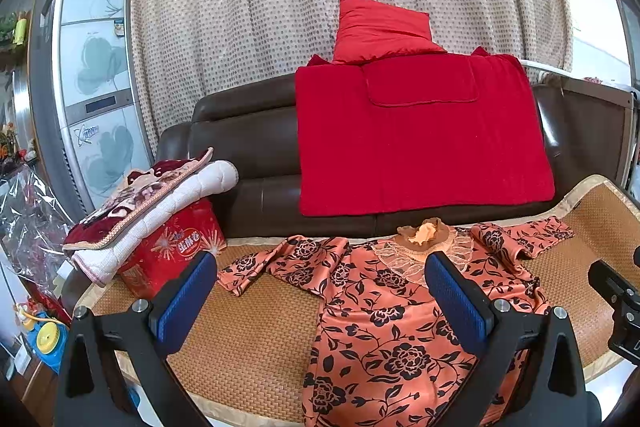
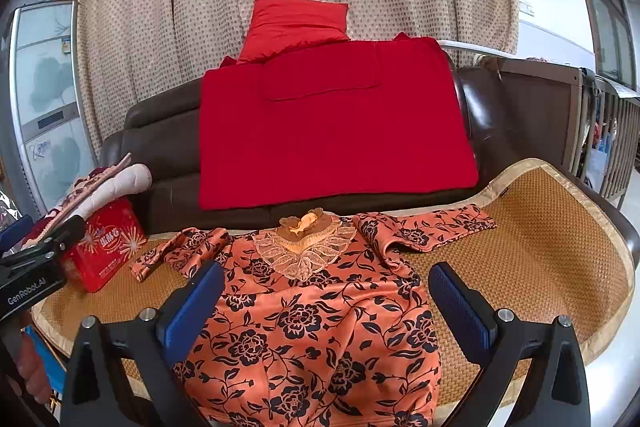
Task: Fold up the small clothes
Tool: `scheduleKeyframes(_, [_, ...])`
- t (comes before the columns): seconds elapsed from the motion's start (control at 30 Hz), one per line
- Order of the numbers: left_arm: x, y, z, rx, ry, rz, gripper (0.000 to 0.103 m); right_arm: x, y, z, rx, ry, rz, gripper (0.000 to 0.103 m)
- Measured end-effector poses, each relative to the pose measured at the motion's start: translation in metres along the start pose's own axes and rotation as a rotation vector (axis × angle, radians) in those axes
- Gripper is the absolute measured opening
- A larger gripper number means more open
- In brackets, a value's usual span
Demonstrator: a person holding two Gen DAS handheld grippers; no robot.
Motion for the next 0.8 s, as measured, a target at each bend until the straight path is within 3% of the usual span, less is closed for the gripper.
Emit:
scheduleKeyframes(0.53, [-0.003, 0.0, 0.003, -0.003, 0.007, -0.004, 0.103, -0.005, 0.001, 0.002, 0.052, -0.011, 0.027, 0.103])
scheduleKeyframes(0.8, [-0.009, -0.001, 0.006, -0.004, 0.018, -0.002, 0.103, -0.011, 0.002, 0.004, -0.005, 0.017, -0.007, 0.103])
Point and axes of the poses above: each gripper's, at about its wrist camera, not at the fingertips, and x roughly against the way its jaws point, y to its left, z to its underside, the point moved 4 cm from there along -x, roughly the way its jaws point, and after that the axes turned 6 degrees about y, right-handed, at the moved point
